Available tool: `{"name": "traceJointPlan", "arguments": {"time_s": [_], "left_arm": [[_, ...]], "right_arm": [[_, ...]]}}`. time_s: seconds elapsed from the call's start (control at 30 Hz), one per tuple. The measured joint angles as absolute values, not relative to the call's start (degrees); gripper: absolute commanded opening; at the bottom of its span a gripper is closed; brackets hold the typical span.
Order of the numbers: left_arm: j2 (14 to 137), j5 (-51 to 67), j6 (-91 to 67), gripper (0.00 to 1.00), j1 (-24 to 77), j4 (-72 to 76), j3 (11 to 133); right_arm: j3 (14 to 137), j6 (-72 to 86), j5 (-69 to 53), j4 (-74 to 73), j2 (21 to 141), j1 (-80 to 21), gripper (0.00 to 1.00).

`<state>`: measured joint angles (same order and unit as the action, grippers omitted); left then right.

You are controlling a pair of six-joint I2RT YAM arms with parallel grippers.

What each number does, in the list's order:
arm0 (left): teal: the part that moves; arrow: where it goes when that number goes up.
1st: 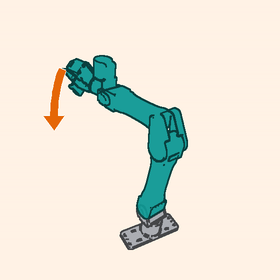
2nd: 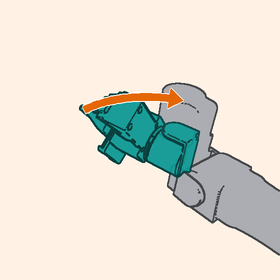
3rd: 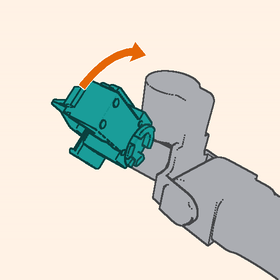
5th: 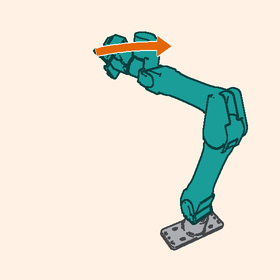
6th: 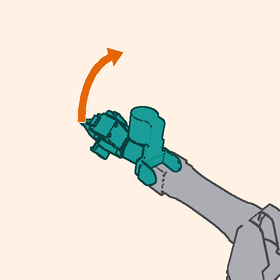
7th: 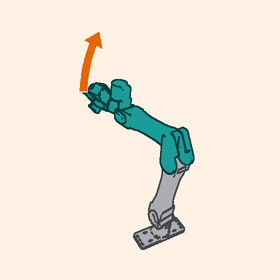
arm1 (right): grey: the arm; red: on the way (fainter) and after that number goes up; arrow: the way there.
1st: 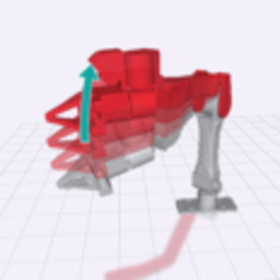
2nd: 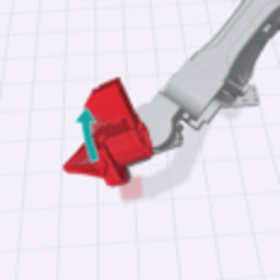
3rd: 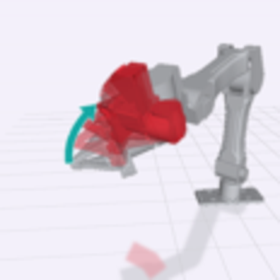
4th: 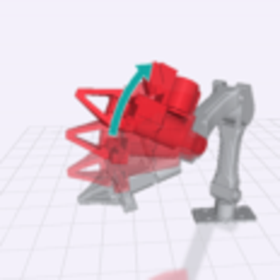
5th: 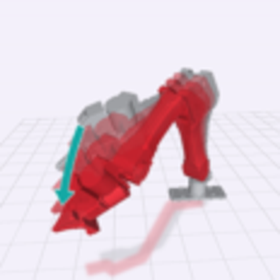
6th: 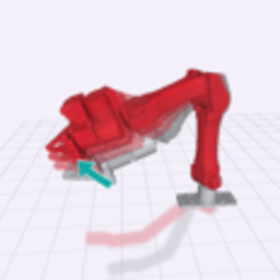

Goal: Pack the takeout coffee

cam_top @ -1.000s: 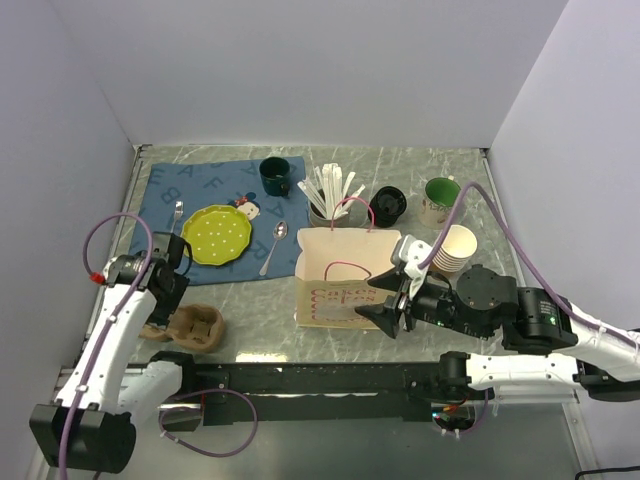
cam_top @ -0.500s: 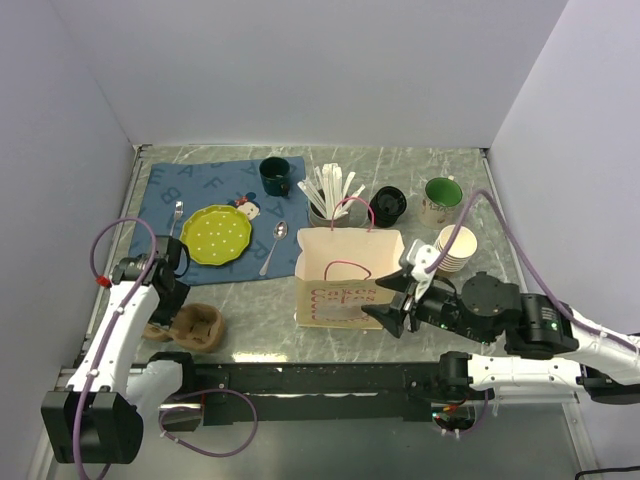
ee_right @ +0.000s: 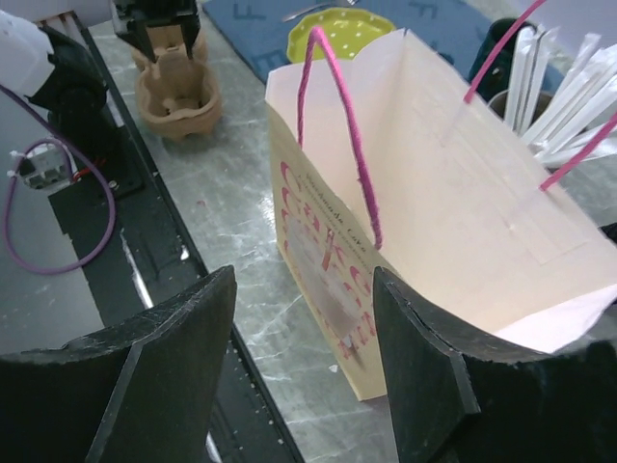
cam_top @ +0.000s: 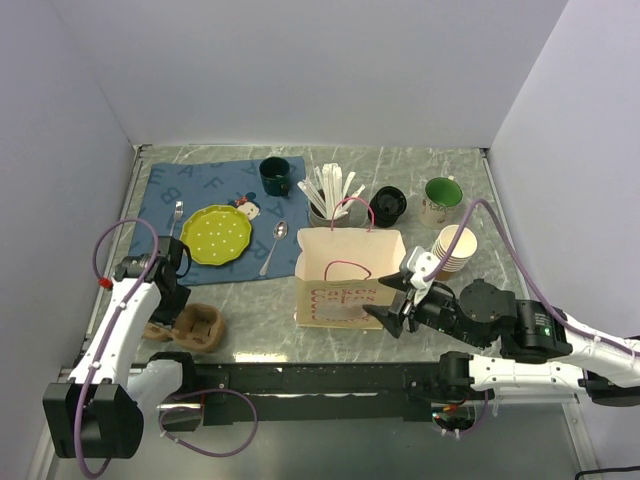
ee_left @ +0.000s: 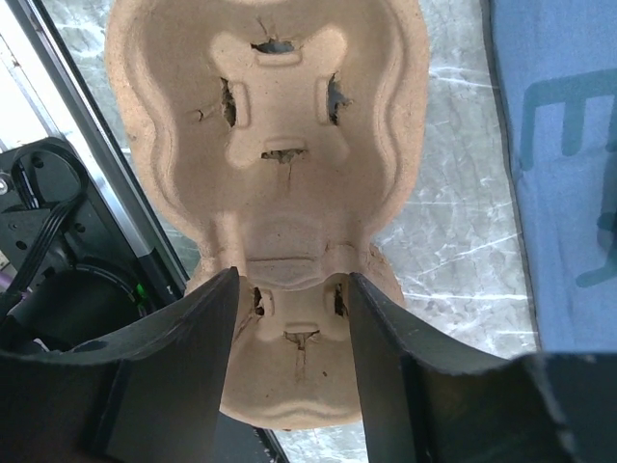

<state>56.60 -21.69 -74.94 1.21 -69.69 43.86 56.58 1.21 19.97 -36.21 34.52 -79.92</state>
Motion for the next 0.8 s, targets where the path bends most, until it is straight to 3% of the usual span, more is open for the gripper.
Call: {"name": "traceJointPlan", "arguments": {"time_s": [0.33,0.57,0.67,0.8], "left_arm": [[58.22,-21.63,-76.62,0.52,1.21,-69.52,42.92],[58.76,-21.65,-77.45,0.43,1.21,-68.88,42.33],[58.89,-21.65,-77.49,0.46,1.21,-68.86,42.33],[58.98,-21.67,-77.62,0.56,1.21,-68.71,42.33]], "right_arm": [[56.60,-2.59,21.47,-35.97,34.00,-79.92,0.67],[56.60,-3.57,21.65,-35.97,33.98,-79.92,0.68],[56.69,-3.77,21.74,-35.94,33.98,-79.92,0.68],[56.69,-3.95,21.89,-35.97,33.95,-79.90,0.68]]}}
